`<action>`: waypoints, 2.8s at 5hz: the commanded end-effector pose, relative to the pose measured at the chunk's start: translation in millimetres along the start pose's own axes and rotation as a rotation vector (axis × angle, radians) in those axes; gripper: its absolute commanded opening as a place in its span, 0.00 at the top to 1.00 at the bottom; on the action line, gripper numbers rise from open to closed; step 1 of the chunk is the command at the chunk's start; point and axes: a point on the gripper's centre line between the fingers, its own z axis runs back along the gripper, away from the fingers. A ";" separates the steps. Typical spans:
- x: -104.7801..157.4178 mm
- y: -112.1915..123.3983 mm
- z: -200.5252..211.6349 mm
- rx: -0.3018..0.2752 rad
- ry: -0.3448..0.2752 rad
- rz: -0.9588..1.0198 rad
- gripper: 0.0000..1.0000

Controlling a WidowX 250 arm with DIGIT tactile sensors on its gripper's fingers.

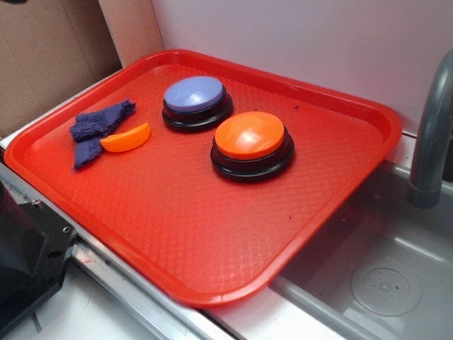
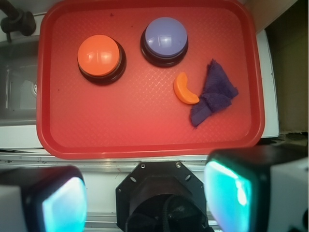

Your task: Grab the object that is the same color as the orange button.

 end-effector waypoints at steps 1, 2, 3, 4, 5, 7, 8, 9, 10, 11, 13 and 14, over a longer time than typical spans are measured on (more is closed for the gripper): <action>0.0 0.0 0.0 0.000 0.000 0.000 0.00; 10.9 11.3 -6.8 0.002 -0.023 -0.009 0.00; 21.4 20.5 -17.8 0.002 -0.029 -0.012 0.00; 37.9 31.1 -41.3 -0.013 -0.037 -0.042 0.00; 48.0 39.9 -58.8 -0.009 -0.023 -0.031 0.00; 60.2 61.3 -99.8 0.007 -0.055 -0.080 0.00; 63.5 72.6 -124.8 0.063 -0.059 -0.033 0.00; 70.3 80.1 -160.1 0.069 -0.049 -0.027 0.00; 72.7 83.4 -181.9 0.095 -0.021 -0.011 0.00; 77.1 82.9 -201.7 0.101 -0.036 -0.021 0.00; 77.9 80.1 -219.1 0.076 -0.032 -0.042 0.00; 78.4 79.5 -221.3 0.082 -0.035 -0.025 0.02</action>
